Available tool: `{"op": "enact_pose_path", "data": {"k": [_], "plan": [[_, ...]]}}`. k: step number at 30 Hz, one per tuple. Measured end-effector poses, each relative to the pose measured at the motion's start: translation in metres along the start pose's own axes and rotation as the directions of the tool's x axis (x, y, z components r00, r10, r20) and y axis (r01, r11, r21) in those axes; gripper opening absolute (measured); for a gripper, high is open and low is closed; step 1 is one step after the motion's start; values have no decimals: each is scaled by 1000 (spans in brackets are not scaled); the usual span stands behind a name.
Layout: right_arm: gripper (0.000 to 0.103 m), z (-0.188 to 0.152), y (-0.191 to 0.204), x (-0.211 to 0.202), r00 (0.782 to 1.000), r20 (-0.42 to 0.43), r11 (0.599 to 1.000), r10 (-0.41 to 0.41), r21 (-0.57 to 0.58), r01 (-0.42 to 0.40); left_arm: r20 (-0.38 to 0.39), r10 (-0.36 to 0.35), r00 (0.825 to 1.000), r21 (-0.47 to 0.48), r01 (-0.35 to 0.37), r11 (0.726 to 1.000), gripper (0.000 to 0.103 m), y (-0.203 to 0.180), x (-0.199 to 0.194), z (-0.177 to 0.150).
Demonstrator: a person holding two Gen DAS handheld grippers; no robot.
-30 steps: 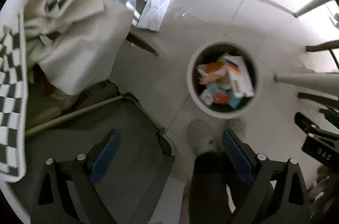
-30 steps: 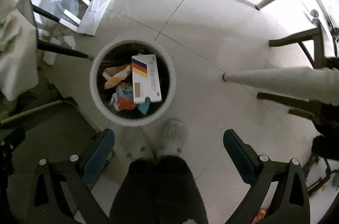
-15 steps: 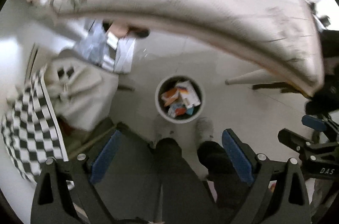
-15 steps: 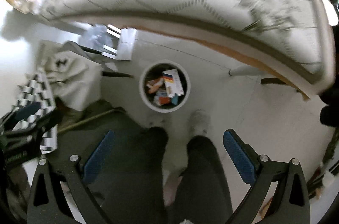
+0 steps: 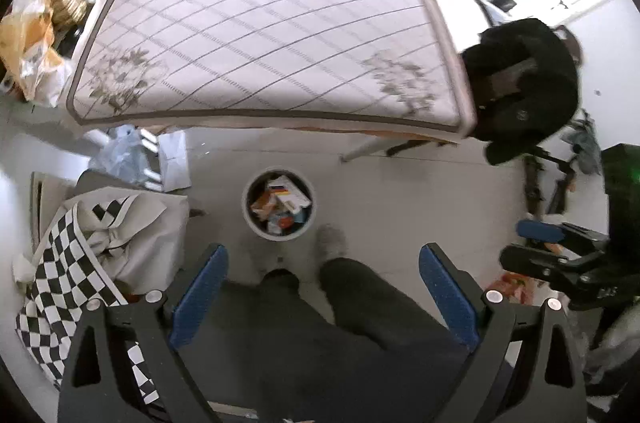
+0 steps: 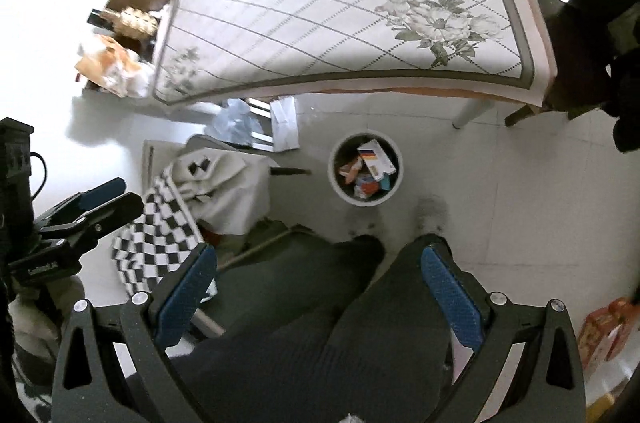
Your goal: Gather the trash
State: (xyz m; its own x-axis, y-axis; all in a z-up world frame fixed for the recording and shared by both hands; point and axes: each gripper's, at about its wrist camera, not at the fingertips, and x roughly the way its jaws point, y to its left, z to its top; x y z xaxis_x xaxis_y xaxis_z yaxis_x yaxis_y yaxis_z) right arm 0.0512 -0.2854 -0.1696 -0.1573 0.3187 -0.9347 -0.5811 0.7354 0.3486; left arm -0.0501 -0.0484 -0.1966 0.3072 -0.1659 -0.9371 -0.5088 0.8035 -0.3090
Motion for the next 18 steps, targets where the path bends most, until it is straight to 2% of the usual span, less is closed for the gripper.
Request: {"op": "enact_pose_path", "data": {"k": [5,9,18], "plan": [[103,-20,14,-30,999,26,999,28,24,-28,23,-49,999,36,48,998,98,-13,-35,-9],[103,-29,17,-46,999,41,999,35,26,-36,44,-61,997,38,60,997,98,-19,-52,-14],[103,-26,18,-59,998,58,999,35,12,-36,71,-70,995,16,69,998,98,-22,-61,-19]]}}
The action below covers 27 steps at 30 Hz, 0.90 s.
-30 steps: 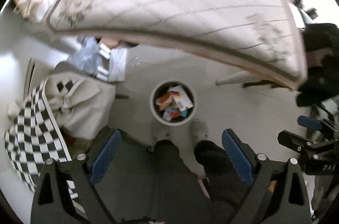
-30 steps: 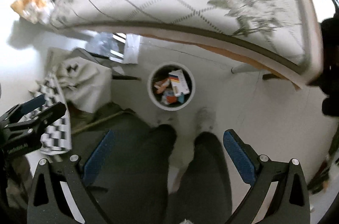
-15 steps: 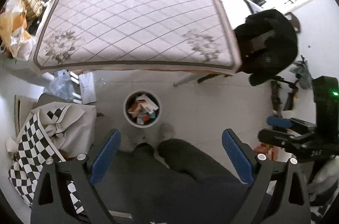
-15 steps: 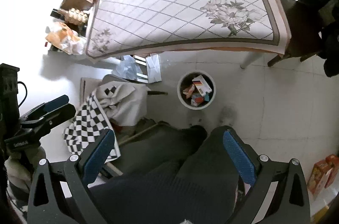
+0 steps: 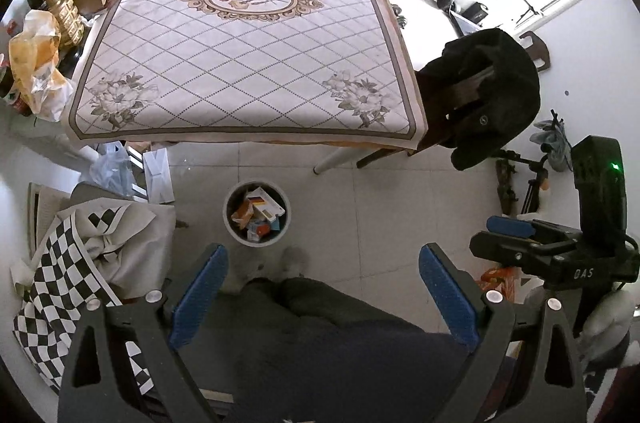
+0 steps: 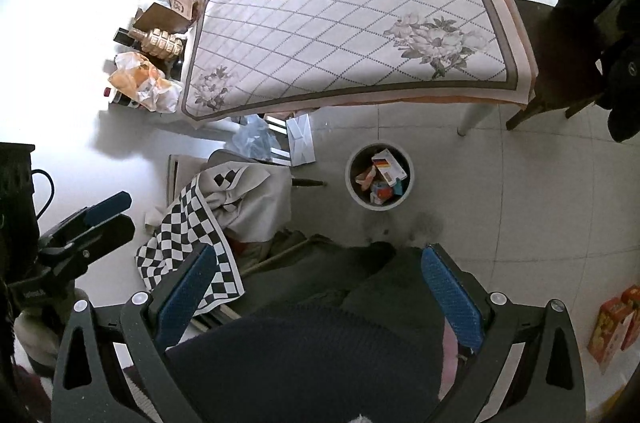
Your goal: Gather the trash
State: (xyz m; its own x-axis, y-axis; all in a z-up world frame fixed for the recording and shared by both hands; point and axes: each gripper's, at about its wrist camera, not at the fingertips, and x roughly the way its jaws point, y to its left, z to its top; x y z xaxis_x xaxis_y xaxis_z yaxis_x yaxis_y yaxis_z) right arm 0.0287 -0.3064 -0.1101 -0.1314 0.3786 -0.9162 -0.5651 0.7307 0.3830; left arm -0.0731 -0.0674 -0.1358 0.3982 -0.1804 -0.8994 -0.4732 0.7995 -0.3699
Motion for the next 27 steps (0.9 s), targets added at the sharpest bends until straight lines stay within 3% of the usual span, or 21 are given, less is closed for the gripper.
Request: {"op": "enact_pose_path", "data": {"k": [3,27], "plan": [[103,2,3,-2,1000,1,1000,3,-12,-3,1,-10,1000,-10,10,1000,103,1,2,0],[103,8,10,-5,1000,-14,999,16,-34,-17,14,-31,999,-1,31,1000,103,-6,0,6]]}}
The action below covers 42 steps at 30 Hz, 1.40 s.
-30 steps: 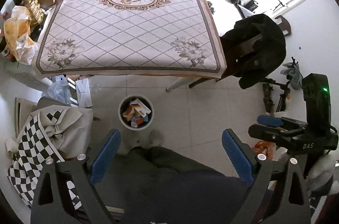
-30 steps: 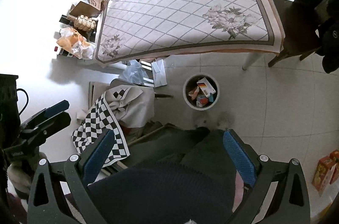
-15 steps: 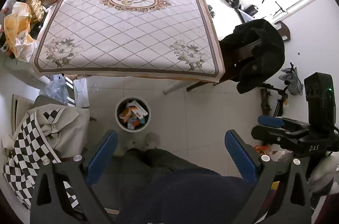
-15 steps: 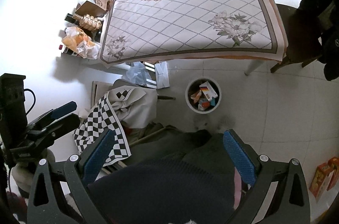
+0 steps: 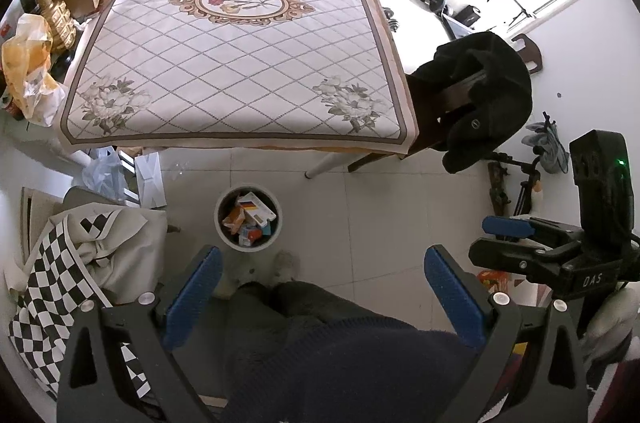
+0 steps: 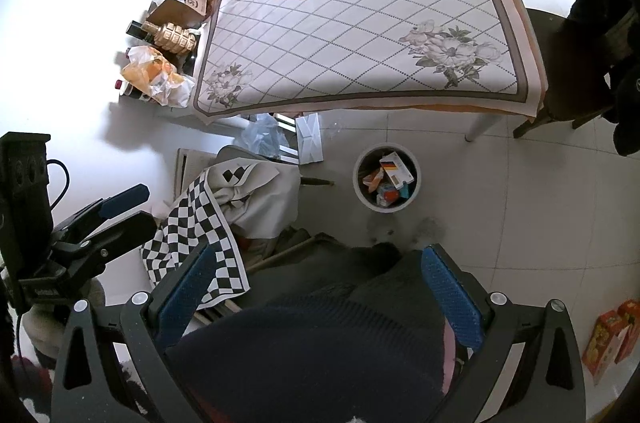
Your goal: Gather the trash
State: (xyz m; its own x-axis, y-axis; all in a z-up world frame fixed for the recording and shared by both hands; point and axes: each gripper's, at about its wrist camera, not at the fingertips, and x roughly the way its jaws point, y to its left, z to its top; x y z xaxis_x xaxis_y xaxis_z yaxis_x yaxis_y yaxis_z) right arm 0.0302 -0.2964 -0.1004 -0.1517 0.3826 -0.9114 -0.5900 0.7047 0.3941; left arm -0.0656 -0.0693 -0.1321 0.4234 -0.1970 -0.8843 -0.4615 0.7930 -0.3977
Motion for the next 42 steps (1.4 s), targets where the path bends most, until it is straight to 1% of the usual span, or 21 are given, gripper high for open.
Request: {"op": "enact_pose_path", "data": {"k": [19,42], "plan": [[103,-8,-4,-8,1000,5,1000,25,10,-25,3,-17,1000,11,17,1000,103,-17,3,1],[103,-6,-1,-8,1000,-2,999,31,13,-31,7,-13,1000,-3,13,1000,103,-21,1,2]]}}
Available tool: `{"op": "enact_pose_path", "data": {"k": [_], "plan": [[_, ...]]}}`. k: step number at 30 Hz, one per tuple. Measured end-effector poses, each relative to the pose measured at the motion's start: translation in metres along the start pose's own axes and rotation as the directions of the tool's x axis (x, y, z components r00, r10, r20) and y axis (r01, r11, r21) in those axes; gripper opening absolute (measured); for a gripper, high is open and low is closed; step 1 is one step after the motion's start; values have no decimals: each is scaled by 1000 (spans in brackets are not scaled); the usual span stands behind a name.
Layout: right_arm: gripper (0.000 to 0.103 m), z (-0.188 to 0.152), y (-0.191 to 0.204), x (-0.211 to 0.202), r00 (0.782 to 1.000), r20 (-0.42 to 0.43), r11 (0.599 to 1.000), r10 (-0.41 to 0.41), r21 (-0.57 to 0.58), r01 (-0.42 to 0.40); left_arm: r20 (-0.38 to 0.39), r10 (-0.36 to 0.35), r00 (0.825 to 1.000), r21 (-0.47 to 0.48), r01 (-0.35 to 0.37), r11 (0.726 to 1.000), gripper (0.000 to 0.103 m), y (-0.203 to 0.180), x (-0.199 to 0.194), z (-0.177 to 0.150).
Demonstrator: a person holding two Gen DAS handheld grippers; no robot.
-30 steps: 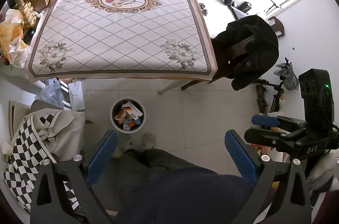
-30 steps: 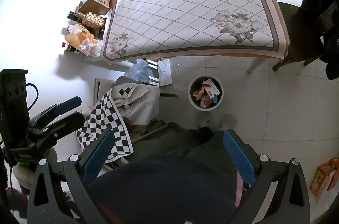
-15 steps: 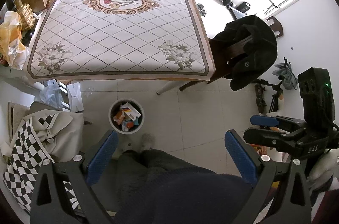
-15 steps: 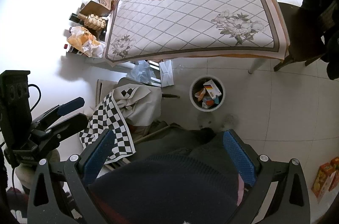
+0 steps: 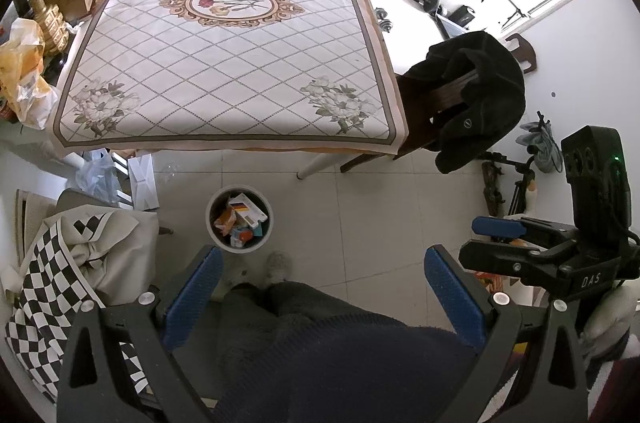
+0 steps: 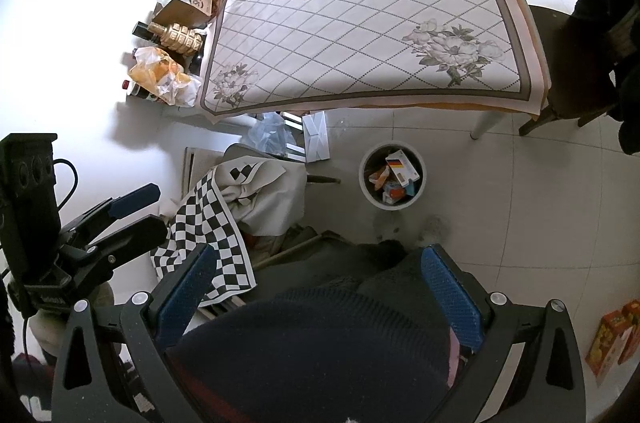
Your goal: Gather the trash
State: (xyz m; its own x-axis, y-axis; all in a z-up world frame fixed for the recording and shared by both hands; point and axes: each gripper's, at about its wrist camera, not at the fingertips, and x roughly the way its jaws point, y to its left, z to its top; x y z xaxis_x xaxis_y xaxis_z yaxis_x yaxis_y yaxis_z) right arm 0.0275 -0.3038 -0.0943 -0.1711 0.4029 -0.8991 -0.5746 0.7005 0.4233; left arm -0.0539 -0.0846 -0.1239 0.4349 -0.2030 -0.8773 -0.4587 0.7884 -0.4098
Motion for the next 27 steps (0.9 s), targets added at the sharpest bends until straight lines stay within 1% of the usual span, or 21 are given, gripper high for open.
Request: {"op": "enact_pose_path", "data": {"k": [27], "plan": [[103,-2,5,1,1000,4,1000,0,9,0,11,5,1000,-17,-5,1000,103,7,-4,-4]]}}
